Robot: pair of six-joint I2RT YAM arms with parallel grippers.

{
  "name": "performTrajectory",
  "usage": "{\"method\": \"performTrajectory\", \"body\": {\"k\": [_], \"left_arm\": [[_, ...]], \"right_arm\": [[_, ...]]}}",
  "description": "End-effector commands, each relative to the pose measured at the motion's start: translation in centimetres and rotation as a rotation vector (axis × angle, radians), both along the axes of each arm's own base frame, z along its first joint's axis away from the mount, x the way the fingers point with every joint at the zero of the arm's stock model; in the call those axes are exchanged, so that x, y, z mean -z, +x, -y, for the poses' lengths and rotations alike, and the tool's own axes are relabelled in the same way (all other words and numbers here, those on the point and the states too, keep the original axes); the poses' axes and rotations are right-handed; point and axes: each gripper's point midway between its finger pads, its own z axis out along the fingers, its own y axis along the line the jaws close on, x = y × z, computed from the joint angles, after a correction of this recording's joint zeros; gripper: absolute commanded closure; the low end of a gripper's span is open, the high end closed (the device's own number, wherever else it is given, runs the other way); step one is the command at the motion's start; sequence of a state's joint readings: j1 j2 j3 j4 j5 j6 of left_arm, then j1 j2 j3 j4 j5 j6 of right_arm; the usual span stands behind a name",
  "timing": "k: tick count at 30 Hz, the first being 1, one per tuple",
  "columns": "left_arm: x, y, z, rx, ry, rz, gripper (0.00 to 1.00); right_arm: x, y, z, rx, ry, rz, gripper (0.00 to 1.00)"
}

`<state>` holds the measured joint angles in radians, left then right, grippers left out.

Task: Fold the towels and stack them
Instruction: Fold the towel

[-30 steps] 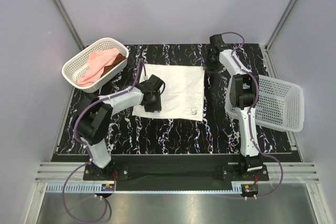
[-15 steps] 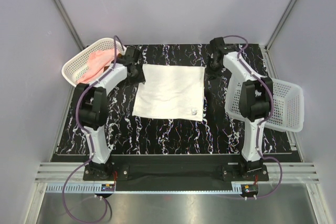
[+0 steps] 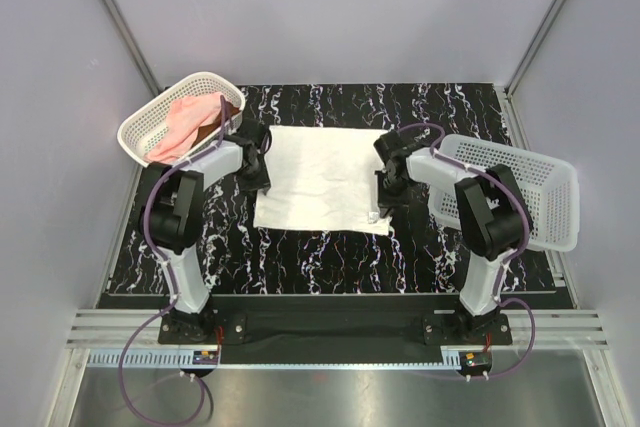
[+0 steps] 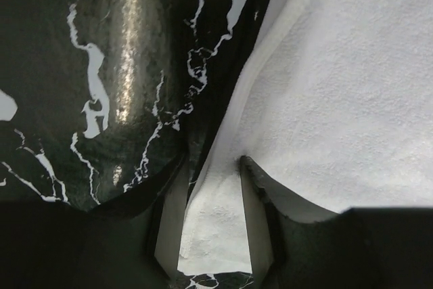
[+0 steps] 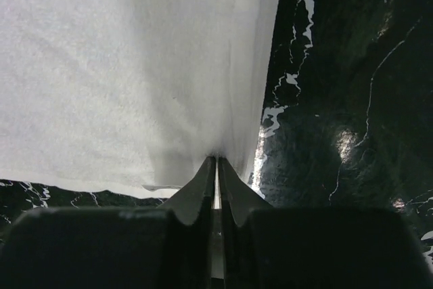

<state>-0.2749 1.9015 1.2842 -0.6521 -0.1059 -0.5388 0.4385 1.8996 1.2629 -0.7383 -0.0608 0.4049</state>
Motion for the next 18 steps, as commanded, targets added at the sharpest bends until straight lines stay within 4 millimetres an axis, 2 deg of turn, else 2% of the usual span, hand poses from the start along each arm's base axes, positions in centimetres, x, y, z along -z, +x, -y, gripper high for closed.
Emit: {"method": "performTrajectory", "body": {"k": [1, 2, 5, 7, 11, 12, 14, 15, 18], "left_arm": [[-2.3, 0.6, -1.0, -0.059, 0.028, 0.095, 0.59], [-1.8, -0.1, -1.2, -0.063, 0.031, 0.081, 0.59], [-2.3, -1.0, -1.2, -0.075, 0.012, 0.09, 0.59], [-3.6, -1.1, -1.0, -0.07, -0.011, 0.124, 0.59], [-6.8, 1.6, 0.7, 0.028, -0.08, 0.263, 0.57], [-8.6, 3.2, 1.6, 0.063, -0.113, 0.318, 0.56], [-8.8, 5.1, 3.0, 0.17, -0.14, 0.333, 0.57], [-9.3, 6.8, 3.8, 0.214, -0.145, 0.336, 0.59], [-8.9, 8.7, 3.9, 0.261, -0.104, 0.309, 0.62]], "right_arm": [[-0.9, 0.0, 0.8, 0.014, -0.009, 0.085, 0.9], [-0.2, -1.1, 1.2, 0.008, -0.019, 0.062, 0.9], [-0.2, -2.3, 1.9, 0.007, -0.03, 0.059, 0.9], [-0.6, -2.6, 2.2, -0.005, -0.026, 0.073, 0.88], [-1.0, -2.8, 2.7, -0.023, -0.042, 0.094, 0.85], [-1.2, -2.8, 2.6, -0.027, -0.034, 0.099, 0.85], [-1.5, -2.9, 2.1, -0.052, -0.006, 0.099, 0.85], [-1.7, -2.9, 2.0, -0.059, 0.003, 0.107, 0.85], [-1.9, -3.1, 2.3, -0.072, -0.008, 0.11, 0.85]]}}
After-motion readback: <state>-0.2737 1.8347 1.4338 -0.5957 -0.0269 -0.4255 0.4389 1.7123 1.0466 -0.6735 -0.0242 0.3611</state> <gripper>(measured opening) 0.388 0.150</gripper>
